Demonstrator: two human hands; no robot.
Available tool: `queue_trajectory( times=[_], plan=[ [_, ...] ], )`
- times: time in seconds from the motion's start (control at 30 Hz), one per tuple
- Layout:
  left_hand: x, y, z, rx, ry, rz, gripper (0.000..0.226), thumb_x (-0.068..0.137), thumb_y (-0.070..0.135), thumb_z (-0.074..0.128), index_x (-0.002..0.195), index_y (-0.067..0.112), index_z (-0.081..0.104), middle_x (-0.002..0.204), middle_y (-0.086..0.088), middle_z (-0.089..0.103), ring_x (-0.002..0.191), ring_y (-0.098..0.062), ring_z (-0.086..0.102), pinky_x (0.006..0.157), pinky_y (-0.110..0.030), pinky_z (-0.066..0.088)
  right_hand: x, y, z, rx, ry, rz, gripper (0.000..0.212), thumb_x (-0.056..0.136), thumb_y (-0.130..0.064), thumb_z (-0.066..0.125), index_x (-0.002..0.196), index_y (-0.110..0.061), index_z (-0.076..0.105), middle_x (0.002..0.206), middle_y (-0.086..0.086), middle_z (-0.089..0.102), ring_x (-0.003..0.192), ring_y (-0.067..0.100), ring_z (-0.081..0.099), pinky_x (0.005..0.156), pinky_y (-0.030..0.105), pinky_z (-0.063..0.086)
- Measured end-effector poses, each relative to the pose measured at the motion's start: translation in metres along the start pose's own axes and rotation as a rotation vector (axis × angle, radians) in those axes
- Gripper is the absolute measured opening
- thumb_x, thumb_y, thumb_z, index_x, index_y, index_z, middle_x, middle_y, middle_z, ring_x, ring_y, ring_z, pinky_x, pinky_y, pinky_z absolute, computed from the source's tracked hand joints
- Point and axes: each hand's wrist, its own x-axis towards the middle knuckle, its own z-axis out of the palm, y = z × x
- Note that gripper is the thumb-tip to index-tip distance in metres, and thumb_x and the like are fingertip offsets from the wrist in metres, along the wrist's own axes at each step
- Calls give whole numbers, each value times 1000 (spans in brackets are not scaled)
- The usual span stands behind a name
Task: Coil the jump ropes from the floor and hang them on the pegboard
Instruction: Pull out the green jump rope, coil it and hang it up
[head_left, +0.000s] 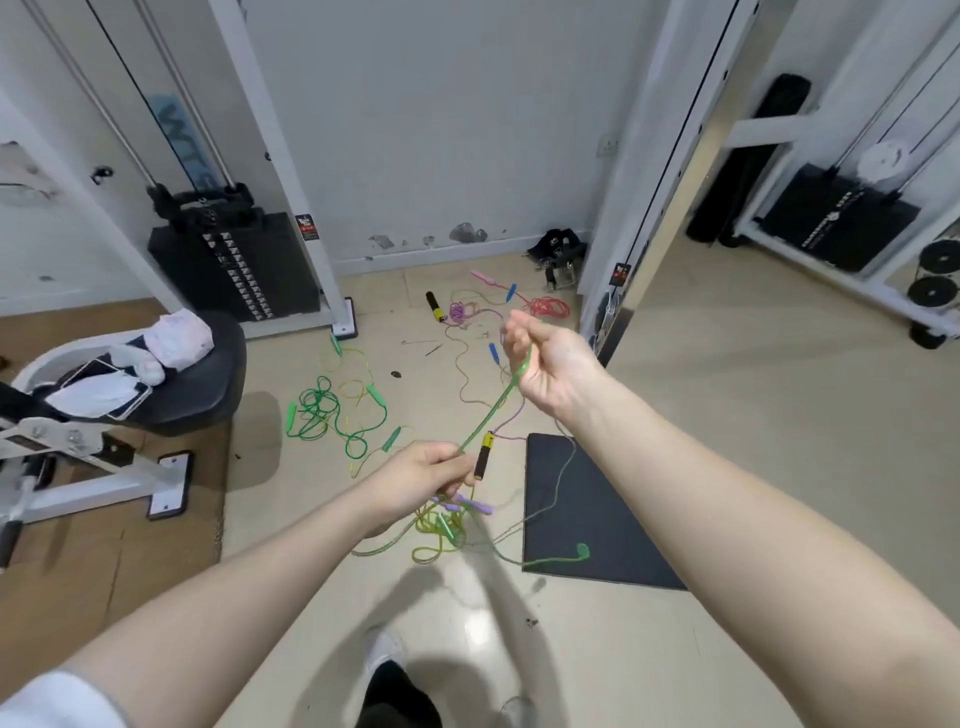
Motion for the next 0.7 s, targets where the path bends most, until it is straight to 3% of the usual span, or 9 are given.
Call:
queue_trajectory(
  times=[0.07, 0.13, 0.2, 0.27, 0.37, 0.43, 0.5, 0.6, 0.7],
  plan=[
    [-4, -10, 6, -76, 49, -50, 31, 98, 16, 42, 71, 10, 56, 58, 3, 57, 68, -16, 53, 76, -26, 44, -4, -10, -16, 193, -12, 0, 23, 102, -14, 29, 111, -3, 47, 48, 15, 59, 34, 16, 57, 33, 20, 46],
    [-8, -5, 17, -368, 106, -78, 31, 100, 17, 36, 74, 10, 52, 61, -1, 59, 71, -21, 60, 79, -28, 49, -12, -11, -33, 189, -43, -2, 35, 103, -26, 26, 116, 0, 45, 67, 20, 67, 54, 26, 68, 50, 30, 58],
    [-11, 9, 29, -699, 130, -51, 31, 101, 19, 32, 76, 10, 48, 61, -5, 59, 66, -22, 66, 72, -30, 56, -24, -3, -53, -165, -76, 10, 47, 101, -43, 21, 122, -6, 41, 93, 12, 69, 82, 25, 68, 77, 36, 55],
    [-15, 22, 43, -889, 127, -7, 33, 101, 21, 29, 77, 10, 48, 63, -7, 61, 63, -22, 68, 61, -31, 58, -42, 14, -71, -554, -165, 129, 60, 97, -55, 17, 127, -10, 43, 100, 5, 66, 86, 17, 65, 87, 33, 46],
    [-22, 35, 57, -1007, 143, 13, 34, 101, 24, 28, 79, 10, 49, 65, -8, 64, 62, -21, 69, 59, -33, 58, -70, 34, -89, -834, -319, 229, 48, 98, -50, 24, 110, -13, 53, 84, 0, 61, 73, 14, 60, 76, 27, 45],
    [-27, 38, 61, -1026, 203, 28, 31, 101, 24, 29, 83, 9, 49, 63, -8, 64, 61, -21, 69, 58, -33, 58, -85, 36, -97, -887, -374, 223, 34, 99, -40, 31, 104, -16, 55, 87, 1, 65, 69, 16, 60, 66, 25, 45],
    [-33, 36, 60, -1019, 277, 46, 28, 101, 25, 30, 87, 10, 49, 61, -7, 64, 62, -22, 69, 59, -34, 58, -94, 31, -105, -993, -414, 158, 21, 99, -27, 41, 103, -14, 57, 85, 1, 64, 56, 11, 51, 51, 20, 35],
    [-44, 28, 56, -952, 370, 22, 29, 102, 28, 29, 86, 13, 48, 52, -1, 59, 62, -17, 69, 59, -30, 59, -103, 24, -112, -1101, -367, 33, 12, 96, -14, 48, 92, -12, 59, 70, -1, 55, 39, 4, 33, 40, 14, 20],
    [-49, 19, 55, -841, 474, -32, 30, 102, 30, 27, 83, 16, 46, 42, 6, 47, 50, -10, 63, 58, -25, 58, -111, 20, -116, -1033, -273, -46, 11, 93, -8, 51, 84, -13, 52, 65, 0, 51, 34, 2, 27, 35, 12, 19]
  ],
)
